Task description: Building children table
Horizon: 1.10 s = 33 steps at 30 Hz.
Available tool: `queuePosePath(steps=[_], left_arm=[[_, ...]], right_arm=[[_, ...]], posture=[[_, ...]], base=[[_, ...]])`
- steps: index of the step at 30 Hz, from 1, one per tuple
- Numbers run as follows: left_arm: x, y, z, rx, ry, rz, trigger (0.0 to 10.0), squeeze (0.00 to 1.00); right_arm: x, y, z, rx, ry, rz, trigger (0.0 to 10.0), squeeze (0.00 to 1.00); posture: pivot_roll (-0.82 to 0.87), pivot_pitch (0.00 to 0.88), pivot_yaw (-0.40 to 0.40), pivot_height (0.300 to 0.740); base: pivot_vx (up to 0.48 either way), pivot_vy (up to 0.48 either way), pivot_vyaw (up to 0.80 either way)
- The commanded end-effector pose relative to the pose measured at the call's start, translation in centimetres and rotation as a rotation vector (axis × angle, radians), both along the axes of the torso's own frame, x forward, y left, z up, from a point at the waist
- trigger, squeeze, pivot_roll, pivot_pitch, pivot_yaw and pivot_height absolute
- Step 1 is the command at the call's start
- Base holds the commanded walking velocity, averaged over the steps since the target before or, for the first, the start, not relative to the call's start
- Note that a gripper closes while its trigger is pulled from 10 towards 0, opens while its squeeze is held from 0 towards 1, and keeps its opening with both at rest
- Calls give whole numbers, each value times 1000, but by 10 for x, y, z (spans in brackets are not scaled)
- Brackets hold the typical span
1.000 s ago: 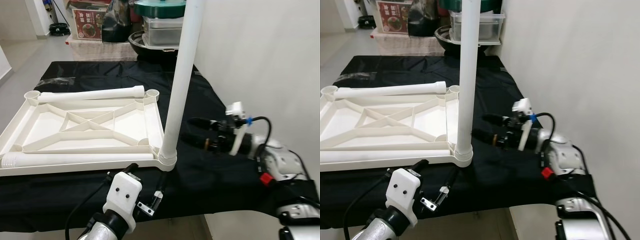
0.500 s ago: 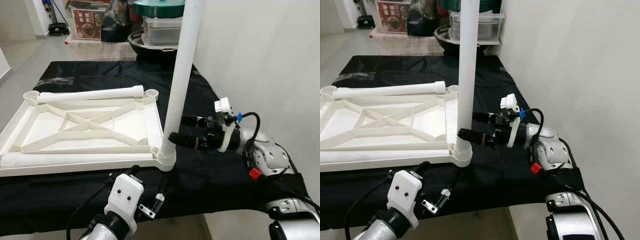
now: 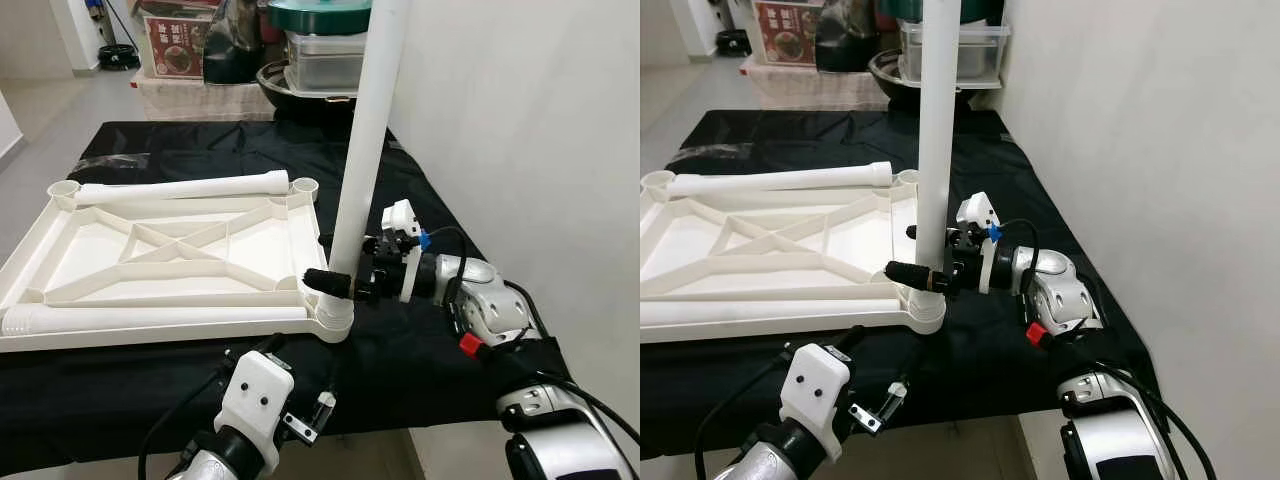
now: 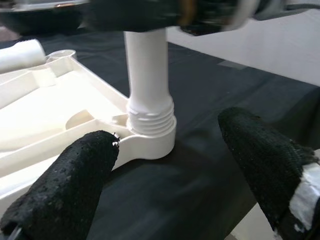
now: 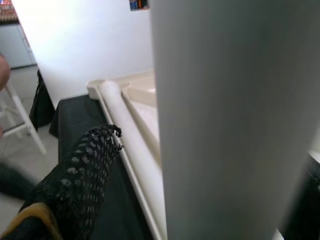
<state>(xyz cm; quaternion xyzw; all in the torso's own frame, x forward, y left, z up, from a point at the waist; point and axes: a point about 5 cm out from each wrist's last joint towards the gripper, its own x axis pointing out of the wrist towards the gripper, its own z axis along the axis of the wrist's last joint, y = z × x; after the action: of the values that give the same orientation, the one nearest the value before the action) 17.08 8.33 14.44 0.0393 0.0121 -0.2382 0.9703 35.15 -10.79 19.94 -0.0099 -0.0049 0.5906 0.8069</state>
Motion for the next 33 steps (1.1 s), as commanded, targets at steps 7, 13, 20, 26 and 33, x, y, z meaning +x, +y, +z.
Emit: queuePosePath(steps=[7,13,20,26,33], left_arm=[[-3,-2,1,6,-7,-6,10000,0],[-2,-1,1,9,-9,-1,10000,0],[-1,-1,1,13,-12,1,10000,0],[3,1,1,24,-22,14,10000,0],[5,2,1,26,-27,14,10000,0]], right_arm=[[9,20,-2,11,-6,-53,2902,0],[8,21,-4,46,-9,-105,0,0],[10,15,-6,56,-13,-190,0,0],[19,-11,-26,-27,14,-785,0,0],[15,-47,-35,-48,60,-1377,0,0]], posture=[[166,49,-72,740],[160,62,-74,740],[158,62,-72,740],[145,66,-64,740],[141,66,-61,740]], base=[[0,0,0],[0,0,0],[0,0,0],[0,0,0],[0,0,0]])
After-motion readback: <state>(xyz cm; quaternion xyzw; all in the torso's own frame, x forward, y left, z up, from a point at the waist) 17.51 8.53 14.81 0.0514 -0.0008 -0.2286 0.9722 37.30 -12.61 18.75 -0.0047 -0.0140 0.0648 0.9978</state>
